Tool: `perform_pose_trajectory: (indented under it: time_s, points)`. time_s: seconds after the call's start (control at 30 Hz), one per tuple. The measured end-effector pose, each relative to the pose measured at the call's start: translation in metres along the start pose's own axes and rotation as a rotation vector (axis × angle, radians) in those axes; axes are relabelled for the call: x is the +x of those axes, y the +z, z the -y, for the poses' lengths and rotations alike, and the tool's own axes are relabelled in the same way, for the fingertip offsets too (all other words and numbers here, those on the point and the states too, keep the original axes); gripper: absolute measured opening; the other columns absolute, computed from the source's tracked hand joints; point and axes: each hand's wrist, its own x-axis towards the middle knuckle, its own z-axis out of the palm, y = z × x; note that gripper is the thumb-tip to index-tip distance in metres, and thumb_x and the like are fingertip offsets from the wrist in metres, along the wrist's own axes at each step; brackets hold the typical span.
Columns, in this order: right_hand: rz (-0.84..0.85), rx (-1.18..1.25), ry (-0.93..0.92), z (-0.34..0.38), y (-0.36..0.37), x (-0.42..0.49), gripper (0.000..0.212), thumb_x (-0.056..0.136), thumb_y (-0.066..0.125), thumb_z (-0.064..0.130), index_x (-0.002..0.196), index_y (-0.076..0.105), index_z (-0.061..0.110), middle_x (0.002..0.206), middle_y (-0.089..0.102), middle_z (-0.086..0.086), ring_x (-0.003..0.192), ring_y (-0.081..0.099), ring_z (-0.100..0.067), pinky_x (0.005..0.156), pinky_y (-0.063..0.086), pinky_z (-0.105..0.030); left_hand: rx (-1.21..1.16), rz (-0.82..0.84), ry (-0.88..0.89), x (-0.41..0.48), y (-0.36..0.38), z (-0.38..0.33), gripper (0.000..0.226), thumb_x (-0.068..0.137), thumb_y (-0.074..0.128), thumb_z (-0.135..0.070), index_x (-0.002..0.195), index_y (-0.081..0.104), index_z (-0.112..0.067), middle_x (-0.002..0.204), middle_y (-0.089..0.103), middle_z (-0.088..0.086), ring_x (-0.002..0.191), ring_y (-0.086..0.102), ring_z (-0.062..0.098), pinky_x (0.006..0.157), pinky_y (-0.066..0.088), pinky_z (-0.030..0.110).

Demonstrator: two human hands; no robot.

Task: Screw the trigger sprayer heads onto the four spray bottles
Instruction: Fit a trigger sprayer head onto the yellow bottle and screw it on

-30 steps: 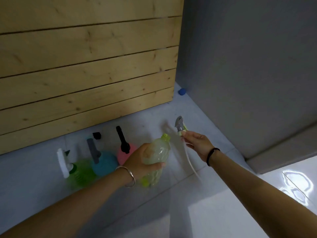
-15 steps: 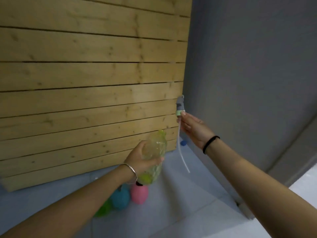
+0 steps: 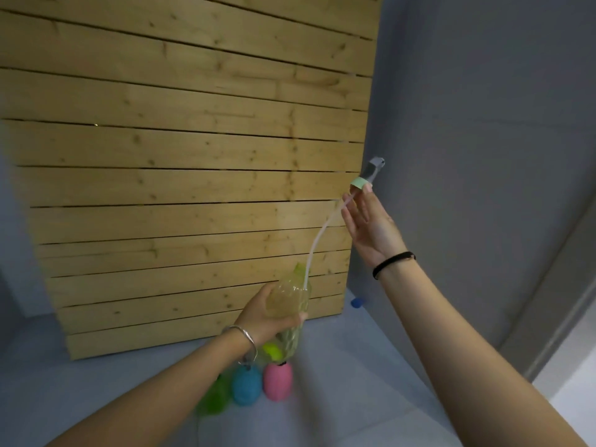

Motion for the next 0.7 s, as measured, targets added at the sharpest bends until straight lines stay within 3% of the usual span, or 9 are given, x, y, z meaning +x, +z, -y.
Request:
perform_pose_trajectory:
  time_s: [0.3, 0.4, 0.5, 0.63, 0.7]
  points:
    - [-0.026, 0.122, -0.118, 0.013, 0.007, -0.002, 0.04, 0.092, 0.056, 0.025, 0.128, 0.053, 0.009, 0.106, 0.067, -0.001, 0.098, 0.066, -0.011, 0.083, 0.055, -0.022, 0.048, 0.009, -0.002, -0.007, -0.009, -0.006, 0.067, 0.062, 0.085, -0.037, 0.118, 0.047, -0.034, 0.114, 0.059, -0.012, 0.105, 0.056, 0.007, 0.076, 0.041, 0.013]
    - [-0.013, 0.102, -0.119, 0.008, 0.008, -0.003, 0.038, 0.093, 0.054, 0.024, 0.128, 0.053, 0.011, 0.106, 0.066, 0.0, 0.097, 0.066, -0.01, 0.083, 0.055, -0.022, 0.058, 0.009, 0.0, -0.008, -0.008, -0.006, 0.068, 0.063, 0.084, -0.036, 0.12, 0.048, -0.031, 0.115, 0.059, -0.012, 0.108, 0.056, 0.009, 0.071, 0.04, 0.007]
    - [0.003, 0.016, -0.096, 0.0, 0.007, -0.006, 0.035, 0.092, 0.055, 0.021, 0.125, 0.053, 0.01, 0.103, 0.065, -0.001, 0.092, 0.066, -0.01, 0.084, 0.055, -0.022, 0.041, -0.01, 0.005, -0.007, -0.007, -0.009, 0.072, 0.063, 0.084, -0.037, 0.125, 0.047, -0.029, 0.118, 0.059, -0.01, 0.106, 0.056, 0.007, 0.07, 0.04, 0.005]
    - [0.104, -0.2, 0.029, -0.018, 0.006, -0.016, 0.037, 0.091, 0.056, 0.015, 0.125, 0.051, 0.003, 0.103, 0.066, -0.005, 0.089, 0.068, -0.011, 0.08, 0.056, -0.02, 0.015, -0.023, 0.006, -0.006, -0.004, -0.01, 0.08, 0.062, 0.085, -0.037, 0.131, 0.046, -0.025, 0.122, 0.059, -0.005, 0.111, 0.057, 0.012, 0.087, 0.044, 0.02]
    - [0.166, -0.38, 0.075, -0.028, 0.003, -0.022, 0.04, 0.089, 0.058, 0.012, 0.127, 0.05, 0.002, 0.102, 0.068, -0.006, 0.091, 0.068, -0.014, 0.081, 0.055, -0.018, -0.005, -0.043, 0.023, -0.005, -0.004, -0.013, 0.07, 0.063, 0.085, -0.033, 0.123, 0.05, -0.028, 0.118, 0.062, -0.005, 0.106, 0.059, 0.011, 0.083, 0.045, 0.018]
